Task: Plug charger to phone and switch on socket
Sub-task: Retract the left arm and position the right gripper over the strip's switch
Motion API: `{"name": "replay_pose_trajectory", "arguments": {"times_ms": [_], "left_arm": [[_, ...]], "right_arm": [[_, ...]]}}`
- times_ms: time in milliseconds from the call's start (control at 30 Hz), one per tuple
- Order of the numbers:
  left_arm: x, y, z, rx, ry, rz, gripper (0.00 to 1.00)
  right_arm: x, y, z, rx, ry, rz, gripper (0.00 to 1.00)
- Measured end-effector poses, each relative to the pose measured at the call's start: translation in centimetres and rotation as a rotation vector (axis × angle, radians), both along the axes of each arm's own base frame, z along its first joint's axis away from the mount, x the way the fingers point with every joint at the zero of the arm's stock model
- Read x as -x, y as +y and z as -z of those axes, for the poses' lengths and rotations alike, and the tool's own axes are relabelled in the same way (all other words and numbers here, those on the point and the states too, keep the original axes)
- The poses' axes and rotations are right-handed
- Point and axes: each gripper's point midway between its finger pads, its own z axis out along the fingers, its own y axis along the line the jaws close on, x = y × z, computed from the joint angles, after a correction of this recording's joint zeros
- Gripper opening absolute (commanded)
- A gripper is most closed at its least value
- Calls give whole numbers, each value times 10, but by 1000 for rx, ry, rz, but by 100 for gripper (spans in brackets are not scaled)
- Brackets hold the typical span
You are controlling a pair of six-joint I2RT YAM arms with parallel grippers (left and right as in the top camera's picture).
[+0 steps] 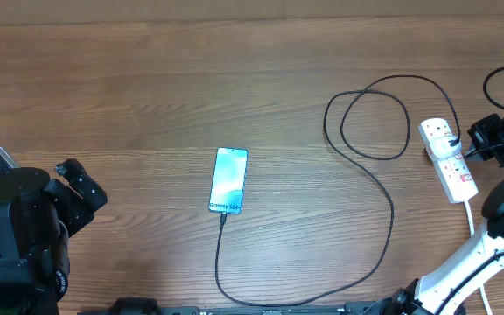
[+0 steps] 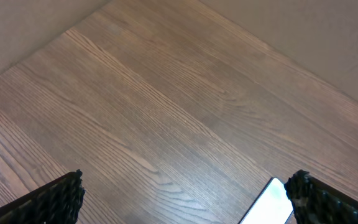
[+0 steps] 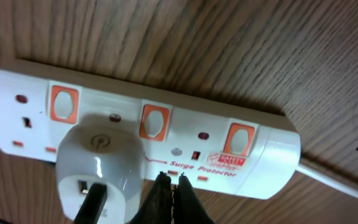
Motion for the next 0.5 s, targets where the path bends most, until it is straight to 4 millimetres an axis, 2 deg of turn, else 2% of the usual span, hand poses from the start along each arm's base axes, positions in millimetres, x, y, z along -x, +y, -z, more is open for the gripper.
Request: {"name": "replay_pose_trajectory", "arguments": {"times_ms": [500], "left_arm": [[0, -1, 1, 6, 2, 6, 100]], "right_arm": [[-6, 3, 31, -10, 42, -24, 4]]}}
